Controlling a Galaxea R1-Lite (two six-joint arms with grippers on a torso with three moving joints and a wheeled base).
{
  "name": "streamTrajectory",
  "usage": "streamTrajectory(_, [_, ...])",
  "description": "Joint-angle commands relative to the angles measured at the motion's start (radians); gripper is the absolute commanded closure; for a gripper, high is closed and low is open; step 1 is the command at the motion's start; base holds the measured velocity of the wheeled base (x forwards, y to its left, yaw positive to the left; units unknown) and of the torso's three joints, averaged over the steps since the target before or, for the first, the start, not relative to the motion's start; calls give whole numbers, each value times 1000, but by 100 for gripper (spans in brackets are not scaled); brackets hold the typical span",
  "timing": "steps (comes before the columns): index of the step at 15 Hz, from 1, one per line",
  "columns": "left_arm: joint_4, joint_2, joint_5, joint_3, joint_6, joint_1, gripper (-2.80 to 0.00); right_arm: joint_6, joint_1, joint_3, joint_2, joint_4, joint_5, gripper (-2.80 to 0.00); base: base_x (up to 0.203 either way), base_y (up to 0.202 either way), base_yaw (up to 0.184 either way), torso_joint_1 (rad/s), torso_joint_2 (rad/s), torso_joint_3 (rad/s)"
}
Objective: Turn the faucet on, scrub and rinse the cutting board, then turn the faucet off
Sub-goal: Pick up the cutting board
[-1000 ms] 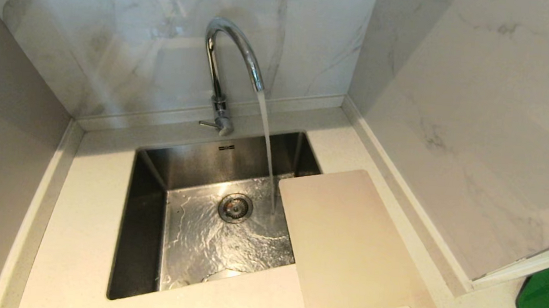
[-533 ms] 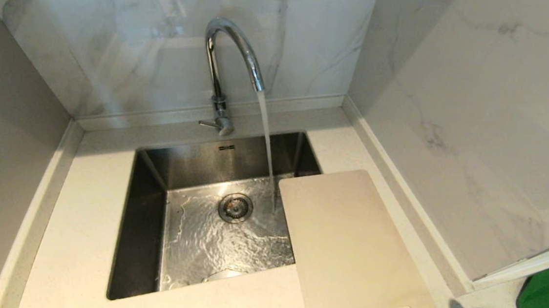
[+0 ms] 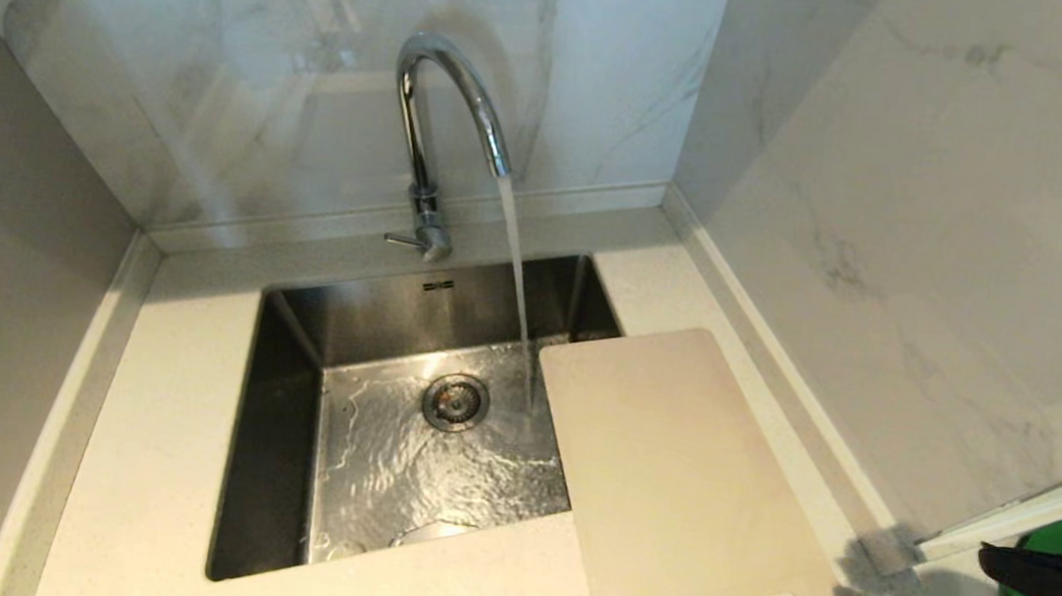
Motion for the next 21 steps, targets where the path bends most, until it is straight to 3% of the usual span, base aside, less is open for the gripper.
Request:
streamTrajectory(1, [0,0,1,1,-1,0,0,-7,5,1,128,10,3,0,0,0,0,0,0,0])
streamTrajectory(6, [0,0,0,1,-1,0,0,-19,86,15,282,12,1,0,0,0,0,0,0,0])
streamTrajectory(9, [0,0,1,0,-1,0,0,-20,175,29,338,10,-16,0,0,0,0,0,0,0])
streamTrajectory(10, [0,0,1,1,0,0,0,-20,205,34,367,8,-46,-280,0,0,0,0,0,0])
streamTrajectory(12, [0,0,1,0,-1,0,0,-20,237,26,424,7,-110,-280,0,0,0,0,0,0])
streamTrajectory(16, [0,0,0,0,-1,0,0,-37,311,14,449,8,-123,-280,0,0,0,0,0,0])
streamTrajectory(19, [0,0,0,0,-1,0,0,-142,317,13,441,7,-124,-280,0,0,0,0,0,0])
streamTrajectory(21, [0,0,1,0,-1,0,0,-259,319,15,427,7,-127,-280,0,0,0,0,0,0])
